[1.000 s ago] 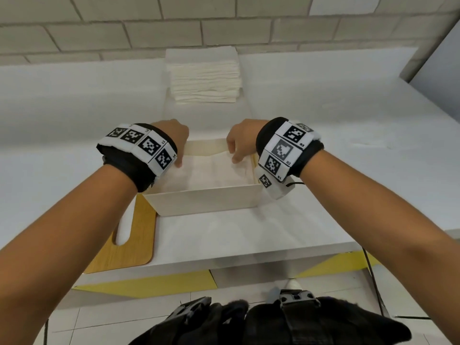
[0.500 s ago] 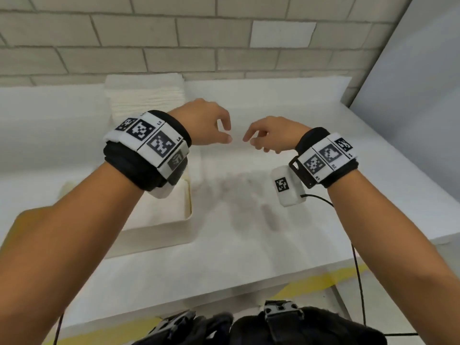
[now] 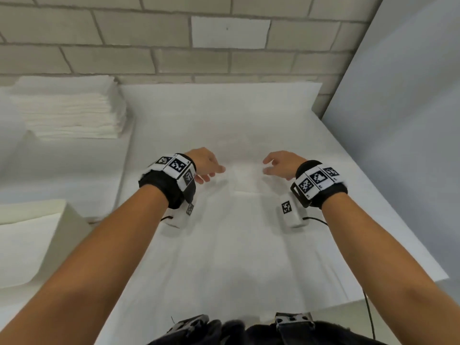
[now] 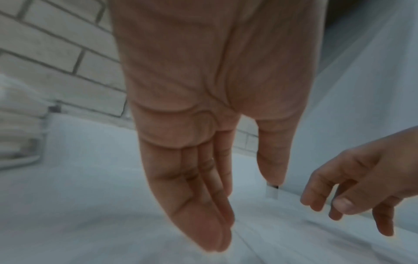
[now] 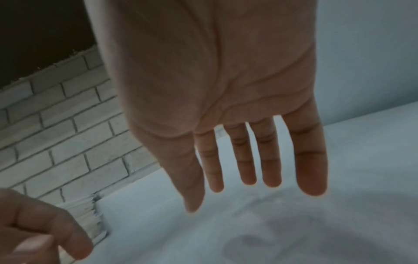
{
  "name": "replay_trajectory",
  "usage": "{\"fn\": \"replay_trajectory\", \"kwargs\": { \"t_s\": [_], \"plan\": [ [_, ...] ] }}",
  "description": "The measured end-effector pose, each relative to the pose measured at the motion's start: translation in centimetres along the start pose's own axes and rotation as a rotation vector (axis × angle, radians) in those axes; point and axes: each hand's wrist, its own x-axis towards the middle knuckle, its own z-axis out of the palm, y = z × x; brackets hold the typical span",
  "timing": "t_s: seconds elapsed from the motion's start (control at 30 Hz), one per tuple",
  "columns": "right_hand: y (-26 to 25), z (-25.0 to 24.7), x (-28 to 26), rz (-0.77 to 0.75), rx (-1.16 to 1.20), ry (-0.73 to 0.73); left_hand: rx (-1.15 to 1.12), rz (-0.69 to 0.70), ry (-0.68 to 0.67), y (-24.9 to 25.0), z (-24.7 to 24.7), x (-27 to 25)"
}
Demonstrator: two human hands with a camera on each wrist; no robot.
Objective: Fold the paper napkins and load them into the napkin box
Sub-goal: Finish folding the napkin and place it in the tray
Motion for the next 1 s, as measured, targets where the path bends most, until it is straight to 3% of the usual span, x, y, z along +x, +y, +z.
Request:
{"fn": "replay_trajectory", "kwargs": {
  "t_s": [0.2, 0.37, 0.57, 0.73, 0.83, 0.9, 1.0],
  "plan": [
    [1.4, 0.5, 4.1, 0.068, -0.041, 0.037, -0.185, -0.126, 0.060, 0.8, 2.4, 5.0],
    [1.7, 0.6, 5.6, 0.046, -0.083, -0.009, -0.137, -0.195, 0.194, 2.4, 2.8, 7.8],
    [1.9, 1.1, 6.4, -0.029, 0.123, -0.100, -0.076, -0.222, 0.139, 2.3, 2.4, 9.0],
    [2.1, 0.1, 5.6, -0.134, 0.369, -0.022, -0.266, -0.224, 0.141, 1.2, 1.6, 8.6],
    [1.9, -1.0, 4.3, -0.220, 0.688, 0.024, -0.525, -0.201, 0.183, 1.1, 0.8, 7.9],
    [1.4, -1.6, 3.6, -0.265, 0.810, 0.047, -0.703, -0.167, 0.142, 1.1, 0.2, 7.3],
    [0.6, -2.1, 3.2, -0.306, 0.776, 0.066, -0.905, -0.014, 0.116, 1.8, -0.1, 6.2]
  ]
}}
